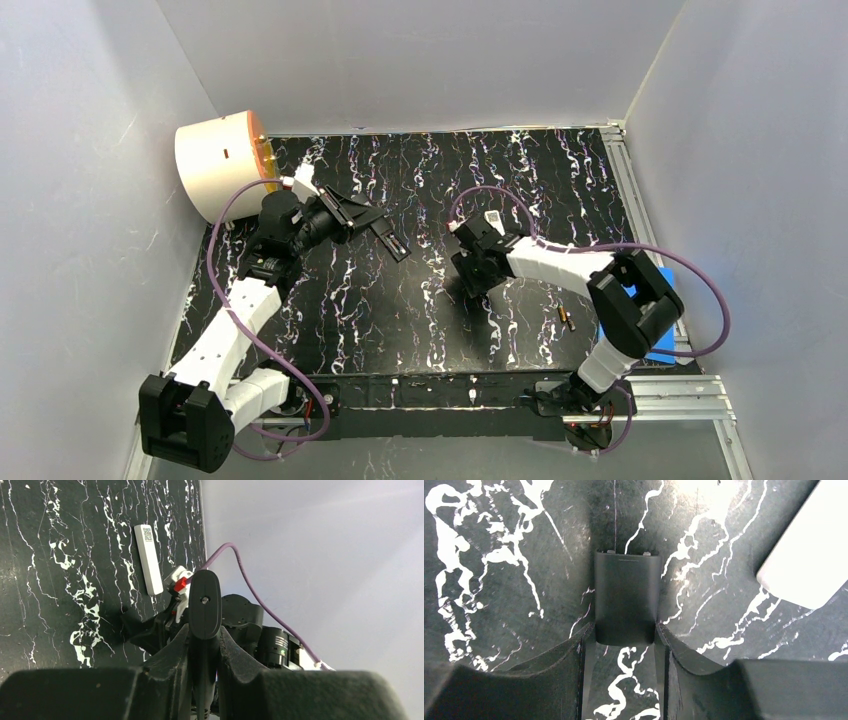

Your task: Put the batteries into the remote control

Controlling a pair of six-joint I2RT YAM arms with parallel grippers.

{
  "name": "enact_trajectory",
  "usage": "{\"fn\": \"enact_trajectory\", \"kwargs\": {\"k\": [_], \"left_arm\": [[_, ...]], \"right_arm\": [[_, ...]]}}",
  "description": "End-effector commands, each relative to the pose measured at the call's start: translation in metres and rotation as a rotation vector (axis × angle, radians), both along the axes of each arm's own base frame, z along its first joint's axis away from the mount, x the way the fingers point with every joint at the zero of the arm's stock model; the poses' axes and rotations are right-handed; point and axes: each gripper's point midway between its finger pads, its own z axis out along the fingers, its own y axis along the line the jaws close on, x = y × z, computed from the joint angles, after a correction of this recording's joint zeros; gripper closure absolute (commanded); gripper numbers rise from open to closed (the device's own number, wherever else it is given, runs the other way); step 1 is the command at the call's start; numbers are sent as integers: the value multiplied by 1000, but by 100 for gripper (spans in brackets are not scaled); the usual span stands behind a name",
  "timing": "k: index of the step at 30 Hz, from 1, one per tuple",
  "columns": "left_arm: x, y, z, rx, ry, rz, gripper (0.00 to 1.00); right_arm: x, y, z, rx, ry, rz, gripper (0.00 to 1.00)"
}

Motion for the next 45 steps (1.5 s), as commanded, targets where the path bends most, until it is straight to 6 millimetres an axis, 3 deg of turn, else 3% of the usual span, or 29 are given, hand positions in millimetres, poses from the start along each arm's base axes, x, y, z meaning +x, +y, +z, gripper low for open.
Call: {"fn": "enact_trajectory", "kwargs": {"k": [1, 5, 11, 16, 19, 27, 33, 45], "left_arm": [[-6, -5, -2, -16, 15, -53, 100], [-11, -16, -2, -53, 61, -137, 100], [-10, -22, 17, -36, -22, -203, 100], [-9, -26, 28, -19, -92, -237, 100], [-9, -26, 35, -12, -122, -246, 100], [-2, -20, 43, 8, -167, -181, 100], [1, -16, 46, -26, -145, -122, 100], [-1, -20, 50, -92, -74, -137, 100]], "right_arm": [[12, 9, 53, 101, -106, -49, 60], [16, 23, 107, 217, -162, -48, 60], [12, 47, 192, 430, -229, -4, 60], [-3, 71, 259, 639, -249, 95, 60], [-16, 84, 282, 716, -232, 160, 60], [-31, 112, 300, 665, -220, 192, 60], [-41, 129, 287, 617, -202, 196, 60], [-32, 137, 274, 545, -219, 157, 59]]}}
